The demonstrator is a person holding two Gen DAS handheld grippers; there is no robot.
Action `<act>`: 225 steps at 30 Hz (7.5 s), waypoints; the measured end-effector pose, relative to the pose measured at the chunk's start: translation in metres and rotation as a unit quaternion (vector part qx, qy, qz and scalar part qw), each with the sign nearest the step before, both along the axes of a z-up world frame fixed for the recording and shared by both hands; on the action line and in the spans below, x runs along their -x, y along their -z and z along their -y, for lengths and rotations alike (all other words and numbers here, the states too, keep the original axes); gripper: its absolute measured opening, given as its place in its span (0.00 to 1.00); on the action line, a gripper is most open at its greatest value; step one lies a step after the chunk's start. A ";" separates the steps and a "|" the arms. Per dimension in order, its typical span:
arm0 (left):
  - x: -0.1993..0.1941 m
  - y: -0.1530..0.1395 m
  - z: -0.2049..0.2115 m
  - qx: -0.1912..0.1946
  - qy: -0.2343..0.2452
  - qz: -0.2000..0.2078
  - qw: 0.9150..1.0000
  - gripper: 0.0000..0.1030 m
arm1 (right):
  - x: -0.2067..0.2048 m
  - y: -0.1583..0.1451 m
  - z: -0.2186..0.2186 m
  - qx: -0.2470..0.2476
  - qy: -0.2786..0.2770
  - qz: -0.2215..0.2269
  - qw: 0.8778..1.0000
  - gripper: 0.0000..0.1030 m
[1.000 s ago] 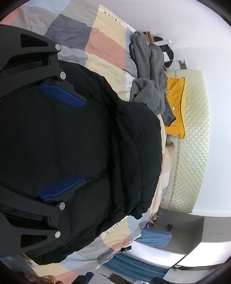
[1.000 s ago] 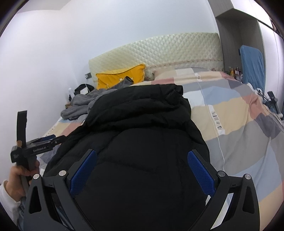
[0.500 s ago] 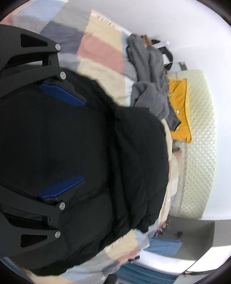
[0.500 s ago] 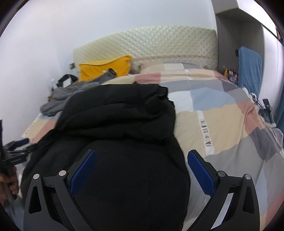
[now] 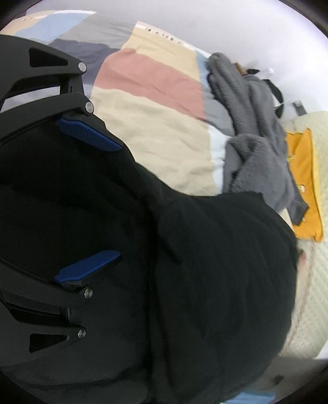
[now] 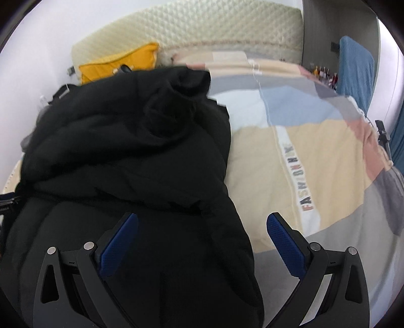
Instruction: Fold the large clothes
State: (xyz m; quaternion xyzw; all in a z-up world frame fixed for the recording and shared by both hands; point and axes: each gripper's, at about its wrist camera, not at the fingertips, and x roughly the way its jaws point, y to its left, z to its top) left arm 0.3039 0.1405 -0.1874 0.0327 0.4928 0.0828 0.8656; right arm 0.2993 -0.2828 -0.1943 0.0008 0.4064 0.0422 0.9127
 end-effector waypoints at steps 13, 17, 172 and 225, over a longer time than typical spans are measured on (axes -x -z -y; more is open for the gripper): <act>-0.036 0.010 -0.031 -0.003 -0.057 0.030 0.998 0.81 | -0.029 0.021 0.017 -0.039 0.032 0.015 0.999 1.00; -0.035 0.005 -0.050 0.061 -0.082 0.041 0.994 0.81 | -0.025 0.008 0.022 -0.028 0.046 0.051 0.997 1.00; 0.141 -0.018 -0.058 0.454 0.036 -0.176 0.873 0.12 | 0.167 -0.016 0.050 -0.403 -0.077 -0.150 0.900 0.07; 0.184 -0.216 -0.109 0.458 0.003 -0.018 0.889 0.04 | 0.230 -0.173 0.105 -0.484 0.019 0.090 0.870 0.05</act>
